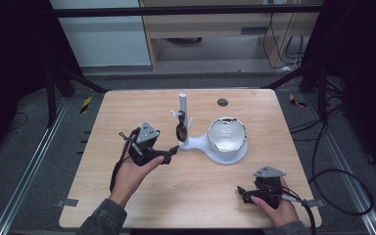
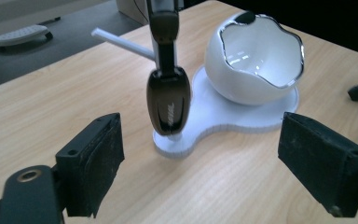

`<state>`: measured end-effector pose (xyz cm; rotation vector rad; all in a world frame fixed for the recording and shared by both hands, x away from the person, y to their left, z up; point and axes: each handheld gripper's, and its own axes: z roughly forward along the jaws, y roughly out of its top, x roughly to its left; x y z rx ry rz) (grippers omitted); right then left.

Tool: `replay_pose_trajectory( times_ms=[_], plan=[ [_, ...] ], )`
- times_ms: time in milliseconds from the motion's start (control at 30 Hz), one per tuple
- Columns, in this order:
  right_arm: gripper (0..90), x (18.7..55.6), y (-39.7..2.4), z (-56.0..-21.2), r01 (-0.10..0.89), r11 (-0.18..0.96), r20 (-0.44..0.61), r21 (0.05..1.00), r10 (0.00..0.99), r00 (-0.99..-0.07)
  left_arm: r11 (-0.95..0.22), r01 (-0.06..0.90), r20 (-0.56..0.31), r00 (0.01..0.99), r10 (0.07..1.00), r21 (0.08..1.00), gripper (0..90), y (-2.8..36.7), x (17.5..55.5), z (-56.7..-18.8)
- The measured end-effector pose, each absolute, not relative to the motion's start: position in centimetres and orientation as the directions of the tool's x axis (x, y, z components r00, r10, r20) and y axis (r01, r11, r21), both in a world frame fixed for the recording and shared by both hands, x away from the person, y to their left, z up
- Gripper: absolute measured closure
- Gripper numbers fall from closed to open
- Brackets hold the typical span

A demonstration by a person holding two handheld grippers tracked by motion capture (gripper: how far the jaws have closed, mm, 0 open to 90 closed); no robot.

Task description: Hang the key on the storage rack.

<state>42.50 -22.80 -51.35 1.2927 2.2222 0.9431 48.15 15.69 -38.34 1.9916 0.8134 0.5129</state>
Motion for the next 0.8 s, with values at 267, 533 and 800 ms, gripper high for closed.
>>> replay_pose_trajectory(
  times_ms=[267,533,800],
  plan=[
    [0.4,42.5,-22.8,-51.4,0.601,0.342,-0.005,0.722,0.871,-0.491,-0.450,0.351,0.076,0.714,0.696,0.821,10.0,17.4,46.2,-39.7],
    [0.4,42.5,-22.7,-51.3,0.602,0.341,-0.003,0.722,0.872,-0.490,-0.474,0.384,0.075,0.710,0.700,0.792,9.0,19.0,45.4,-41.4],
    [0.4,42.5,-22.7,-51.3,0.601,0.342,-0.006,0.722,0.872,-0.490,-0.497,0.423,0.076,0.699,0.711,0.758,7.1,20.6,44.9,-43.5]
  ],
)
